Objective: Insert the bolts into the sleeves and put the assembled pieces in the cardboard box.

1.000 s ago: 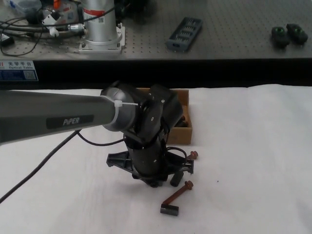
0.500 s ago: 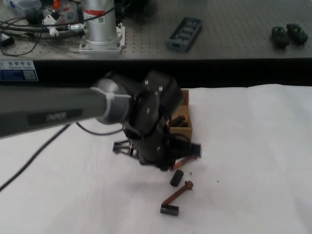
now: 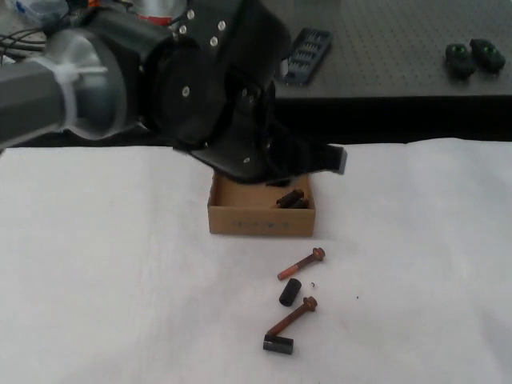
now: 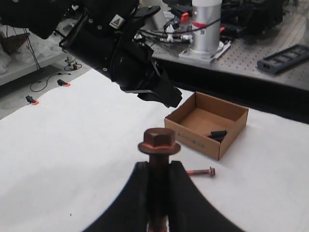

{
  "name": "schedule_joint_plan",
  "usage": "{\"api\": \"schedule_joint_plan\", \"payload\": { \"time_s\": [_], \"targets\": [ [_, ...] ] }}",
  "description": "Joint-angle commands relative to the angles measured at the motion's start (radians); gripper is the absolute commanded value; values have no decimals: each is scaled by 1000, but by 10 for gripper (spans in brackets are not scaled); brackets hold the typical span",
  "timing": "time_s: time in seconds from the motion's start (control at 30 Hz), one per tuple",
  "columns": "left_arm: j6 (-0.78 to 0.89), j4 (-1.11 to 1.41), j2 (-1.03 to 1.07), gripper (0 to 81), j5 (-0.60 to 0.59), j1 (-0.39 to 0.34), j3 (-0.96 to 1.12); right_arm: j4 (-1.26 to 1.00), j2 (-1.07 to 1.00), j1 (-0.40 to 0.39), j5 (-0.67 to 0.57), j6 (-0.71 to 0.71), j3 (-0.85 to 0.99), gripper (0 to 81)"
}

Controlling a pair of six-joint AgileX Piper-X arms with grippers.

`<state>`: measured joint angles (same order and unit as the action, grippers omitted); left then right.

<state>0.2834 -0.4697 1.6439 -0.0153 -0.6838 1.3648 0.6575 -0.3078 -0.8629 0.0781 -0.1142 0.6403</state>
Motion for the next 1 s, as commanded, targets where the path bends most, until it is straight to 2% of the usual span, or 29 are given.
{"api": "schedule_joint_plan", "payload": {
  "time_s": [0.0, 0.13, 0.37, 0.43, 0.63, 0.73, 0.97],
  "targets": [
    [-54, 16, -67, 139, 3, -38, -16, -37, -7, 5, 1, 24, 1, 30],
    [-52, 163, -166, 115, -41, -63, -169, -50, -59, 5, 45, 67, 1, 30],
    [18, 593, -402, 104, -202, -69, -637, -188, -181, 5, 51, 137, 1, 30],
    [37, 744, -478, 104, -263, -69, -753, -239, -215, 5, -12, 134, 1, 30],
    [-19, 1128, -652, 104, -465, -69, -1013, -444, -372, 5, -316, 107, 1, 30],
    [-86, 1174, -697, 104, -543, -69, -1072, -522, -442, 5, -404, 80, 1, 30],
    [-112, 1202, -707, 104, -652, -69, -1092, -671, -520, 5, -567, -57, 1, 30]
  ]
}}
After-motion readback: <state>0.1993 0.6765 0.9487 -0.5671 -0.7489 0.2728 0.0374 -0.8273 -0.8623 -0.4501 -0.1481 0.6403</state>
